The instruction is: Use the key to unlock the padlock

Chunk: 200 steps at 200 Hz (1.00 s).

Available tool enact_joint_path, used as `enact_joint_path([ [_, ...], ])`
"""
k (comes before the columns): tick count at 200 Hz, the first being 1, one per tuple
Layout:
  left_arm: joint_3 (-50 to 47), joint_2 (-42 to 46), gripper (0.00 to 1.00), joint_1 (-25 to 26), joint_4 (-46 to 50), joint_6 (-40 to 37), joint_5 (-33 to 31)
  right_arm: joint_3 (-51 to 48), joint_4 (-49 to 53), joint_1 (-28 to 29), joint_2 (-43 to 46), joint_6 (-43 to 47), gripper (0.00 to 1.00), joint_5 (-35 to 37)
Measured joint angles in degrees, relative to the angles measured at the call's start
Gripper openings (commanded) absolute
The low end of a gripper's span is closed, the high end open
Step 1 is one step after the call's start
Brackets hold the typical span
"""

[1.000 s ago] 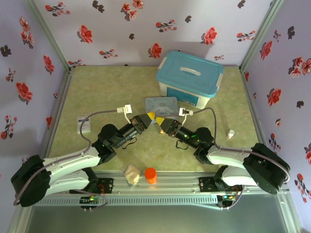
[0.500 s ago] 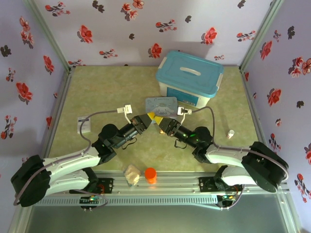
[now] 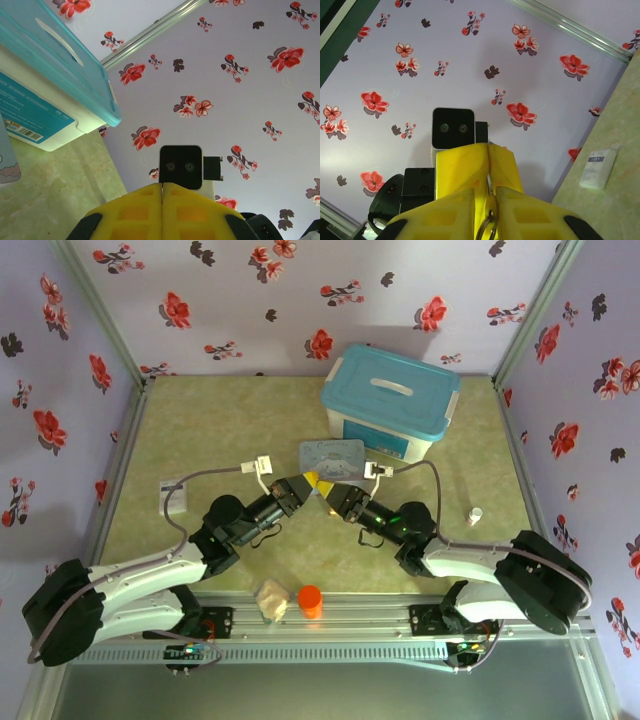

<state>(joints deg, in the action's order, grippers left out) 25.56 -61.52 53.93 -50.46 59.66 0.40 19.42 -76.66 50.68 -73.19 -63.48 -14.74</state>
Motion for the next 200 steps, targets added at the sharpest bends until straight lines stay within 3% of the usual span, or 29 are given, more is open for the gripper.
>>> enact_joint_path([
  [69, 0.00, -0.02, 0.00, 0.00, 0.20, 0.00, 0.02, -0.81, -0.02, 0.02, 0.15, 0.00, 0.00, 0.87],
  [93, 0.00, -0.04, 0.00, 0.04, 0.79, 0.04, 0.11, -1.36, 0.04, 0.02, 0.68, 0.02, 0.00, 1.16],
  [104, 0.11, -0.02, 0.26, 0.07, 2.01, 0.07, 0.13, -1.95, 0.44, 0.02, 1.05, 0.04, 0.00, 1.49],
  [112, 0.17, -0.02, 0.52, 0.07, 3.15, 0.11, -0.39, -2.43, 0.96, 0.00, 1.36, 0.22, 0.00, 1.73],
  [119, 0.20, 0.07, 0.63, -0.24, 4.44, 0.07, -1.51, -2.86, 1.46, 0.00, 1.95, 0.48, 0.00, 1.90],
  [143, 0.66, 1.11, 0.77, -1.40, 11.17, -0.11, -4.81, -3.39, 4.76, -0.20, 4.74, 1.68, 0.00, 2.75],
  [164, 2.82, 2.14, 0.82, -1.51, 18.82, -1.09, -7.06, -3.39, 10.05, -1.07, 7.37, 2.97, 0.00, 3.56],
  [186, 5.92, 2.49, 0.94, -1.51, 26.71, -2.75, -8.85, -3.34, 20.24, -2.25, 11.43, 5.40, 0.00, 5.92],
  [200, 8.13, 1.97, 0.95, -1.51, 31.82, -3.74, -9.73, -2.95, 28.76, -2.43, 14.91, 7.28, 0.00, 7.96],
])
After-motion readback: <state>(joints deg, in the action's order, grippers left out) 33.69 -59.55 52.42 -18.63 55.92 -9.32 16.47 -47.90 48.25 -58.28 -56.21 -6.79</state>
